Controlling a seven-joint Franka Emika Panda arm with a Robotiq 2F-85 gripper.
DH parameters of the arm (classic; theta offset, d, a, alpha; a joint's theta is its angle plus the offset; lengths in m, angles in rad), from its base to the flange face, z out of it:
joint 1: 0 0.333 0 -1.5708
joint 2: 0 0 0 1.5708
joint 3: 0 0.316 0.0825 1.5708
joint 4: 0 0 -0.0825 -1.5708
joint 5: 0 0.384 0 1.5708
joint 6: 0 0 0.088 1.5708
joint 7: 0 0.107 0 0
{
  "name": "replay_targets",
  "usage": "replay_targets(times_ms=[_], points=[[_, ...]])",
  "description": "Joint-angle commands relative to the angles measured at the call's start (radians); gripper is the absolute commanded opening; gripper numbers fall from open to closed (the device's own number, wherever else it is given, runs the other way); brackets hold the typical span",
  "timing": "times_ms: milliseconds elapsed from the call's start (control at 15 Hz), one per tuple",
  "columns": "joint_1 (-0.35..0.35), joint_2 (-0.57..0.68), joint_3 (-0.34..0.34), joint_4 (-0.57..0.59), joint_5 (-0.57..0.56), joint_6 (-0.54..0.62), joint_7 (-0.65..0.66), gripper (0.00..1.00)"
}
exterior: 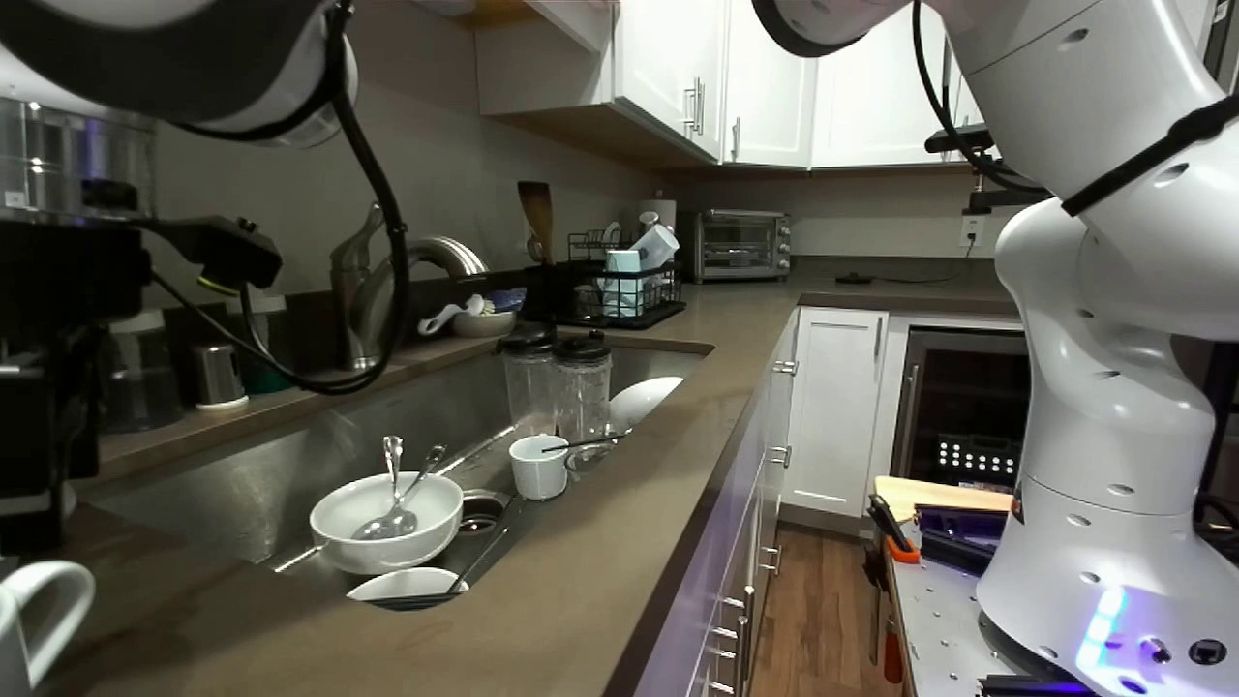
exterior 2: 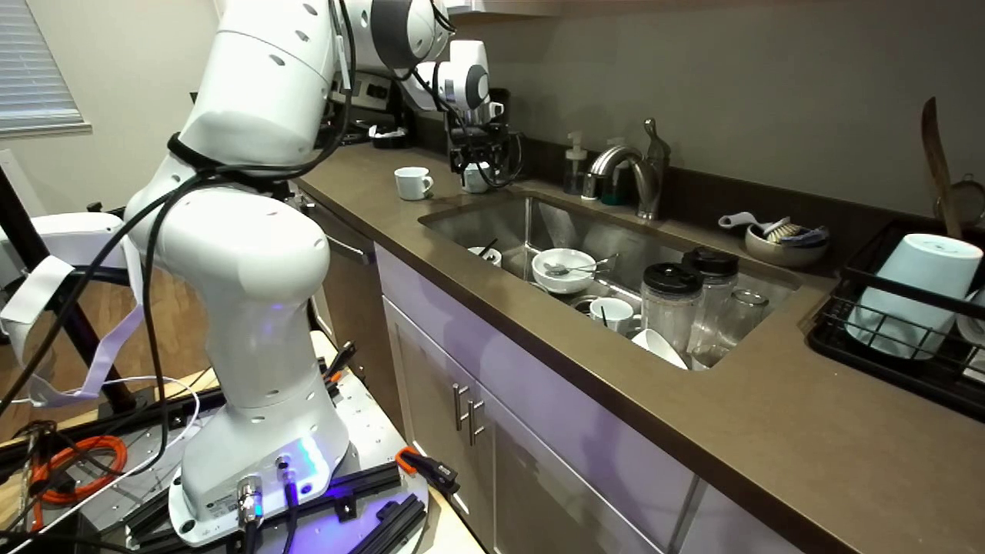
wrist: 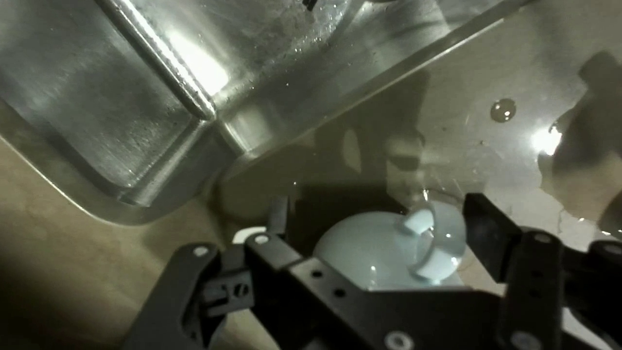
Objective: Pour the water from the cup beside the sink into the sink
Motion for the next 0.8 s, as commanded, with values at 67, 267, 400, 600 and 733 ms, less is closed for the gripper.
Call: replay_targets(times_ms=[67,267,400,600,733], points=[[-0.026,0.014,0.02,0.008,0.031,0.035,-0.032,0.89],[-0.03,0.012,0.02,0.008,0.037,0.032,-0.028,0.99],[-0.033,0.013,0.021,0.009,0.042,0.033,-0.029,0.64],[-0.035,0.015,0.021,0.011,0.046,0.032,-0.028,0.82],[-0.038,0.017,0.024,0.013,0.05,0.033,-0.035,0.93]])
